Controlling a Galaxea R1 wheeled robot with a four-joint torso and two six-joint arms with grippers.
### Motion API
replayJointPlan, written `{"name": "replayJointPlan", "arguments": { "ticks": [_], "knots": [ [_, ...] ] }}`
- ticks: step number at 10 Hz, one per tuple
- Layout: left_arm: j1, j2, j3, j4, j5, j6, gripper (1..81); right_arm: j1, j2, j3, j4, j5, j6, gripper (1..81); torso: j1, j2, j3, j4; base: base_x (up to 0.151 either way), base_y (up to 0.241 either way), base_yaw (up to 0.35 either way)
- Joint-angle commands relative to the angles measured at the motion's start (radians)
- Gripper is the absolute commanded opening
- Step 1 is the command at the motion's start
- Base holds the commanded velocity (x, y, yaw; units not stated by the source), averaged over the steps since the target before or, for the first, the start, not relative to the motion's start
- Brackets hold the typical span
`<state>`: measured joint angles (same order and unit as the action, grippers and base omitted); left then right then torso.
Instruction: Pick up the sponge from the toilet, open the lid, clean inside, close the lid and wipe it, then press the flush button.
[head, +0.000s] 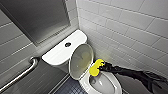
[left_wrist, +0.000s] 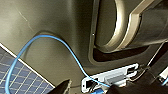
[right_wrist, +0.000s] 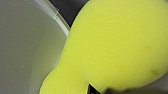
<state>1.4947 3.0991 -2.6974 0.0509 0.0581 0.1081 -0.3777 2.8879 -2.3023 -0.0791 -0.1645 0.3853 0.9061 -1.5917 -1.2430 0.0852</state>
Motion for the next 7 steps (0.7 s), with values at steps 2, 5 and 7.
{"name": "replayJointPlan", "arguments": {
  "ticks": [2, 5, 7],
  "knots": [
    [0.054, 0.000, 0.004, -0.016, 0.103, 0.004, 81.1, 0.087, 0.001, -0.031, -0.008, 0.037, 0.004, 1.0, 0.000, 0.000, 0.000, 0.000, 0.000, 0.000, 0.000],
    [0.055, 0.006, 0.004, -0.014, 0.105, 0.005, 81.1, 0.047, -0.155, 0.113, 0.002, 0.106, 0.012, 1.0, 0.000, 0.000, 0.000, 0.000, 0.000, 0.000, 0.000],
    [0.055, 0.012, 0.004, -0.011, 0.105, 0.007, 81.1, 0.021, -0.305, 0.285, 0.015, 0.132, 0.023, 1.0, 0.000, 0.000, 0.000, 0.000, 0.000, 0.000, 0.000]
  ]
}}
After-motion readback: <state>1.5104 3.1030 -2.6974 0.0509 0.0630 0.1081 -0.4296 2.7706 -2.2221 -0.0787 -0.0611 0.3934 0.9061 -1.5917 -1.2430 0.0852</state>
